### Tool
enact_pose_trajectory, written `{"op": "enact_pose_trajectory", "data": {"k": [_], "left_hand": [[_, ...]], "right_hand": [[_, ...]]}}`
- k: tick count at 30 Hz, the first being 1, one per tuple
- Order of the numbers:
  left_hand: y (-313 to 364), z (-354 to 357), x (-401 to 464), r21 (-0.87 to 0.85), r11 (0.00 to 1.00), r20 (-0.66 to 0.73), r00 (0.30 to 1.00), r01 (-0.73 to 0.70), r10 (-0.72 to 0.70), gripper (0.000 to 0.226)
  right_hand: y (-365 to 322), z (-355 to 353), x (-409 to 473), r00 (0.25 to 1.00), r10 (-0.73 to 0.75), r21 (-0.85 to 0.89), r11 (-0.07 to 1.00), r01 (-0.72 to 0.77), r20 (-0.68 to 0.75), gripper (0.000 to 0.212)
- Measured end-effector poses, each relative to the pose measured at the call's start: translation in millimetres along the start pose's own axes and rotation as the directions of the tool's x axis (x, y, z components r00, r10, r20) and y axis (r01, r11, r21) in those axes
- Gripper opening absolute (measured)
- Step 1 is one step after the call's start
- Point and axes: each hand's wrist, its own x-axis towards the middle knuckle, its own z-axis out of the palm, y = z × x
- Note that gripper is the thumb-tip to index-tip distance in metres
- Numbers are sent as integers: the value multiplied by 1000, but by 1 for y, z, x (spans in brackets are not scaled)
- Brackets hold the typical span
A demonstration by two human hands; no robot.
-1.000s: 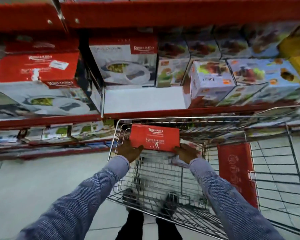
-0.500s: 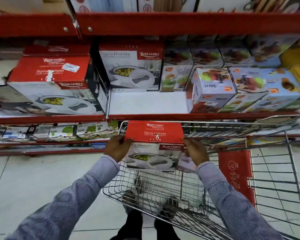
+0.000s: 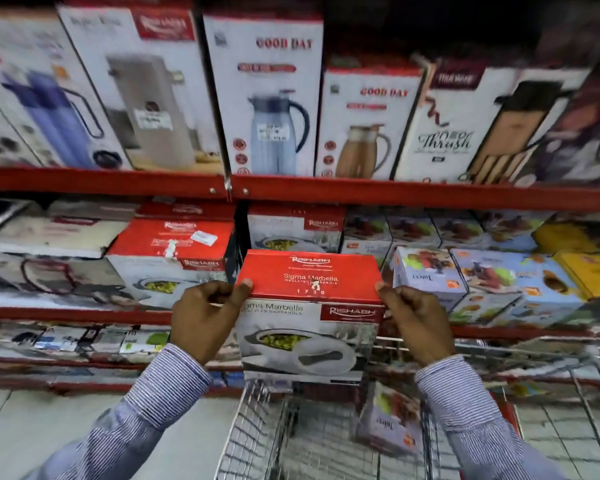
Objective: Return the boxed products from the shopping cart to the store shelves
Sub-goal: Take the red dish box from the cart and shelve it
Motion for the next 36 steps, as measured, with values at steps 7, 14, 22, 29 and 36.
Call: {"op": "enact_pose_trajectory", "data": {"k": [7, 14, 22, 29, 36], "left_hand": [[16, -13, 23, -46, 995, -24, 995, -93, 92, 58], [3, 6, 40, 40, 996, -51, 995, -79, 81, 35], [-15, 26, 49, 26, 1000, 0, 1000, 13, -13, 29], [-21, 31, 49, 33, 999, 4, 999, 41, -41, 31], [-12, 33, 44, -109, 985, -73, 987, 132, -141, 28]], "right_hand": [[-28, 10, 19, 996, -85, -43, 995, 85, 5, 29], [-18, 33, 41, 997, -69, -108, 991, 73, 35, 40], [-1, 60, 56, 997, 14, -244, 970, 4, 71, 40], [2, 74, 60, 994, 72, -271, 962, -46, 85, 38], [0, 77, 69, 986, 75, -177, 983, -48, 146, 38]]}}
